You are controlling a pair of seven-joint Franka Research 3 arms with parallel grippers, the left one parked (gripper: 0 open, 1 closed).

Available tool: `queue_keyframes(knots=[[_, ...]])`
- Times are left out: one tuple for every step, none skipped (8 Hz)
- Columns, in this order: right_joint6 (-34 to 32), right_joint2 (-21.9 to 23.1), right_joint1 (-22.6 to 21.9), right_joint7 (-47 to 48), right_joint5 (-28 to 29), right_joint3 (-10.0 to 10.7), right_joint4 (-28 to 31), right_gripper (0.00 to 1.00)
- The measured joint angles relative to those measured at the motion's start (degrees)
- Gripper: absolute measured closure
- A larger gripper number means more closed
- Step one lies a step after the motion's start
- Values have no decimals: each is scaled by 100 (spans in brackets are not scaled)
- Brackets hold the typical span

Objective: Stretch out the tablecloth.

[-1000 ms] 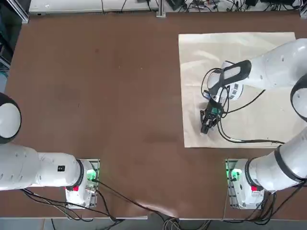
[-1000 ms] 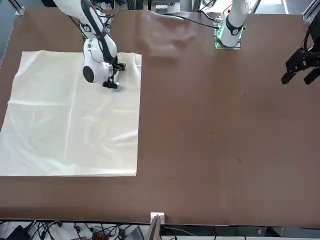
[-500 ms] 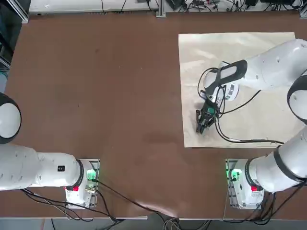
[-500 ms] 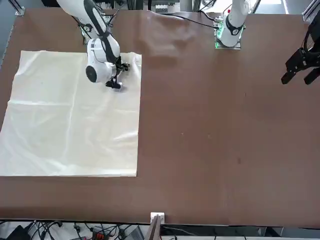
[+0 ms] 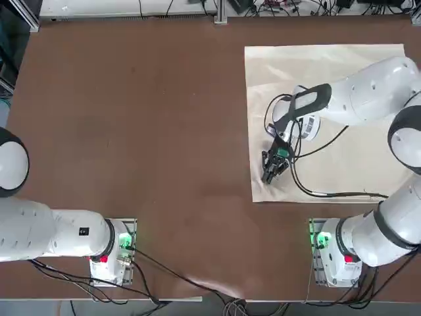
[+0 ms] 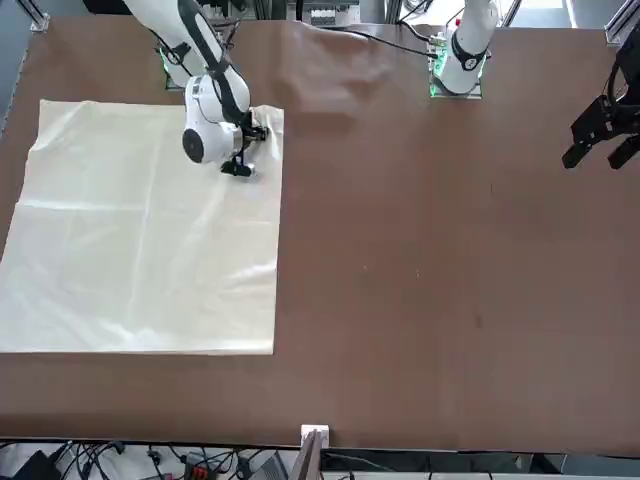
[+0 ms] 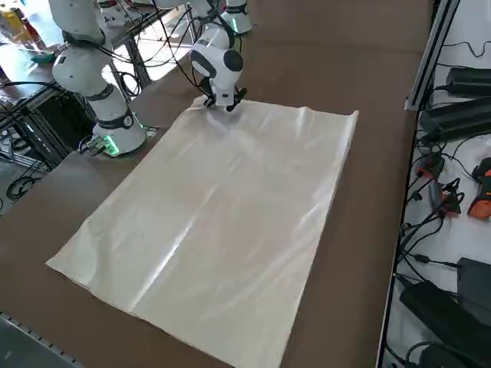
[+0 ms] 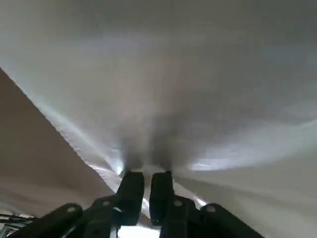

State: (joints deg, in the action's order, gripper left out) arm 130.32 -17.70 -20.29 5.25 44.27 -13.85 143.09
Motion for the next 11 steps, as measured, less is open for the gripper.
queue_keyframes(knots=[[16,-33,-48,0,79,-1,-45,85],[26,-68,-99,0,154,-2,-100,85],[63,-99,-157,0,242,-7,-152,85],[99,-133,-217,0,320,-13,-212,85],[146,-168,-277,0,421,-18,-279,85],[185,-219,-316,0,500,-35,-375,85],[229,-269,-335,2,600,-67,-500,85],[250,-305,-351,2,756,-102,-662,85],[177,-298,-361,12,885,-126,-853,85],[5,-273,-360,153,937,-132,-1068,85],[-158,-225,-359,360,943,-132,-1277,85]])
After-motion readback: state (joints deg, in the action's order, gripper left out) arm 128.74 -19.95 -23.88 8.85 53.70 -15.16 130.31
